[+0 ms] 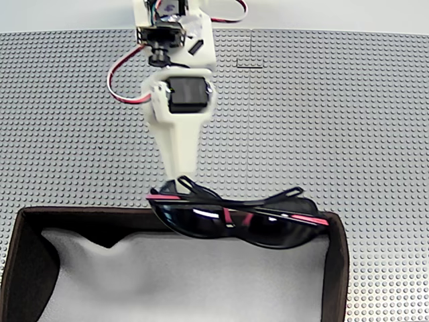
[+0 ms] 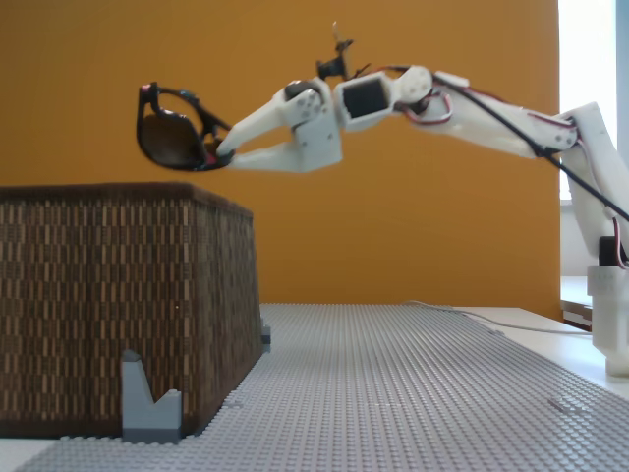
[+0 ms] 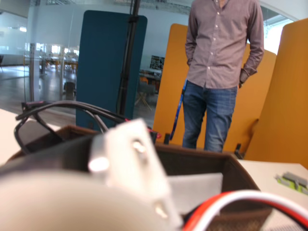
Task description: Grasp a glasses and put it in the bin.
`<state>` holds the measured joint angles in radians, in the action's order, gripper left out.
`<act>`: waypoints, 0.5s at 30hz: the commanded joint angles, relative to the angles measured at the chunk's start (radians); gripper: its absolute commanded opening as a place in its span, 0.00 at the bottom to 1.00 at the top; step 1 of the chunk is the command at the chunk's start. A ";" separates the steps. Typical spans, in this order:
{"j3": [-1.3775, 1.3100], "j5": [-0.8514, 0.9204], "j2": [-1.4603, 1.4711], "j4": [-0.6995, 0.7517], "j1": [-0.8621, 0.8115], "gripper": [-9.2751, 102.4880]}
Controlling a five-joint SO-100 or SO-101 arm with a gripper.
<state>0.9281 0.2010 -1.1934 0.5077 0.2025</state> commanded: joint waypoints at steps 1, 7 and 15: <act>-0.084 0.040 0.032 -0.049 -0.014 0.08; -0.089 0.098 0.089 -0.044 -0.043 0.09; -0.069 -0.057 0.097 0.233 -0.051 0.17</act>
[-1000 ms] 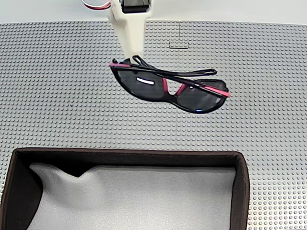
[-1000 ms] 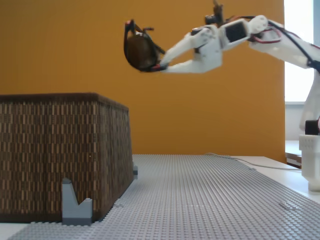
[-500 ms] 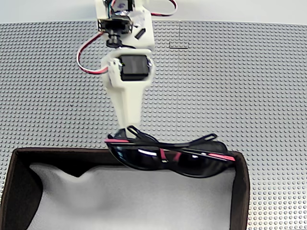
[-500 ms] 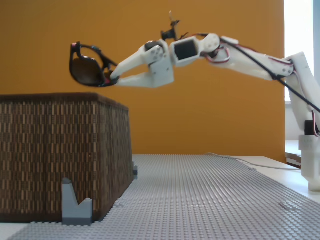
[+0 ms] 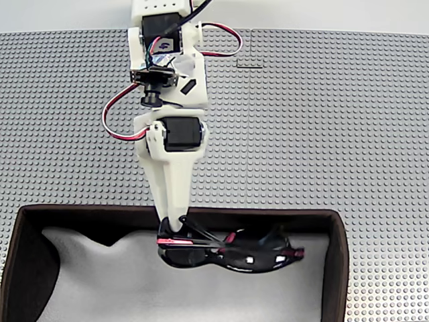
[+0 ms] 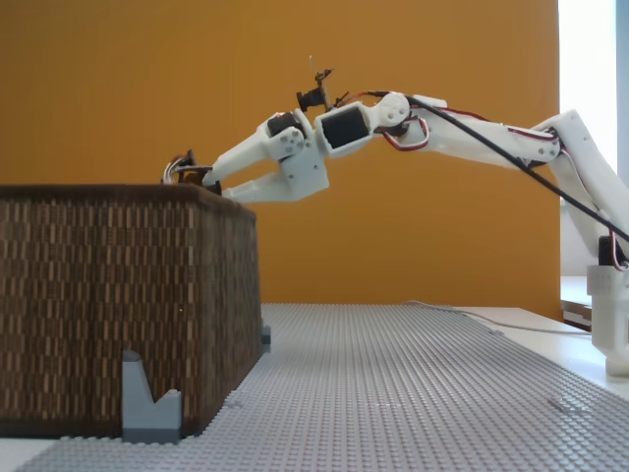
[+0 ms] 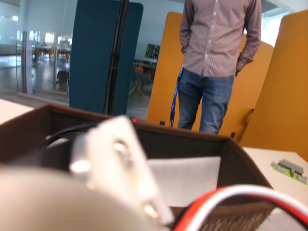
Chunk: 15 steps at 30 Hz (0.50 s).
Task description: Grasp a glasses and put it in the bin.
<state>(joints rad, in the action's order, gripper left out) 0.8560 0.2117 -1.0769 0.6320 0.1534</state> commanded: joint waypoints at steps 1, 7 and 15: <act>0.003 -0.089 -0.021 0.127 -0.003 0.17; 0.003 -0.209 -0.032 0.167 -0.005 0.17; -0.015 -0.581 -0.051 0.431 0.037 0.21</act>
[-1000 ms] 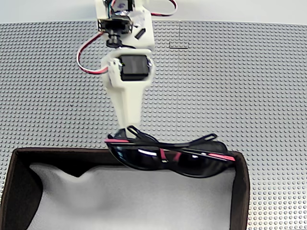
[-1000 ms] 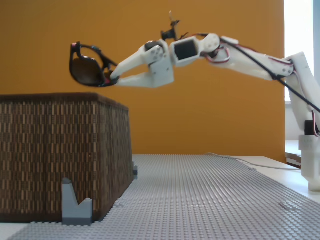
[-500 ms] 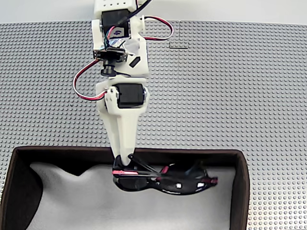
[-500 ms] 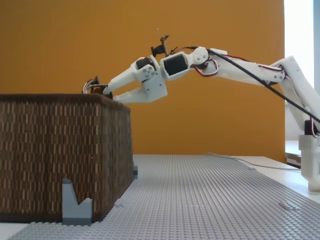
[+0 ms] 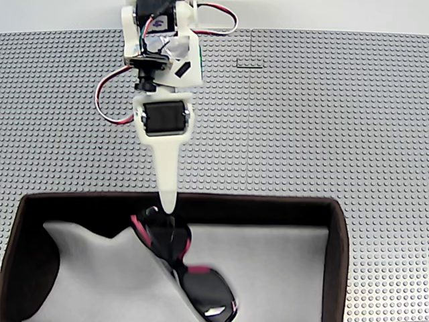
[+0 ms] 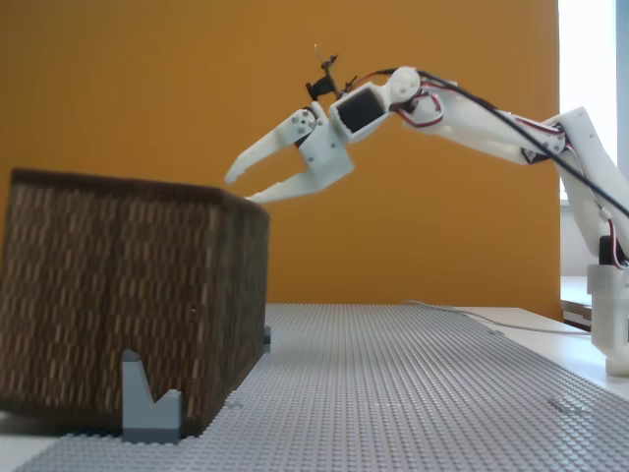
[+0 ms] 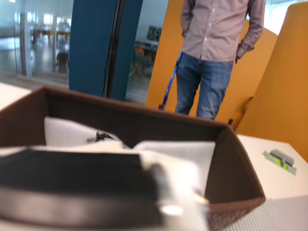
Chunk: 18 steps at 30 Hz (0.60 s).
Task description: Grasp a glasses and put it in the bin.
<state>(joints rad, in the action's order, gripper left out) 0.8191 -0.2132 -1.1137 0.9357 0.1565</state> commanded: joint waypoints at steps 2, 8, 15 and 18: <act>0.025 -0.201 -0.015 0.140 0.043 0.22; 0.023 -0.008 -0.029 -0.069 0.051 0.20; 0.048 0.173 -0.081 -0.334 0.046 0.22; 0.049 0.250 -0.115 -0.518 0.057 0.21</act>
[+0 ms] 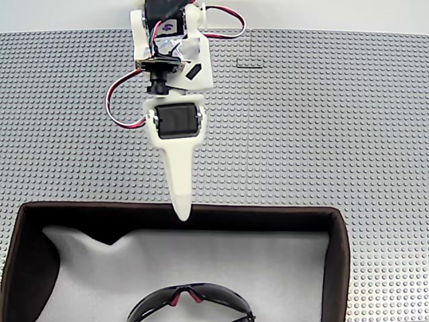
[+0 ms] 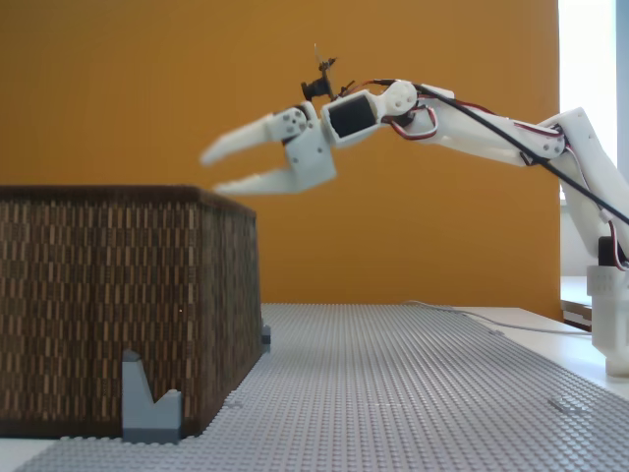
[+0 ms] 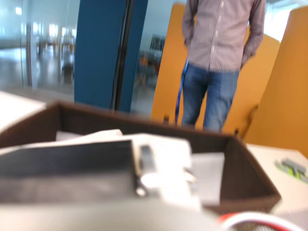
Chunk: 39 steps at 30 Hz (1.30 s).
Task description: Grasp a glasses and put it in the bin.
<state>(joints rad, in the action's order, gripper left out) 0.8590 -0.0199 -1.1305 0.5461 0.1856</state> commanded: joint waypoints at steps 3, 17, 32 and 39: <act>0.009 0.117 -0.135 -0.218 0.040 0.21; 0.756 0.230 -0.965 -0.256 -0.075 0.21; 1.381 0.382 -1.824 -0.020 -0.265 0.17; 1.344 0.311 -1.971 0.308 -0.230 0.18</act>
<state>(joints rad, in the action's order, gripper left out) 2.2365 0.3099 -3.0526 0.7517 -0.0353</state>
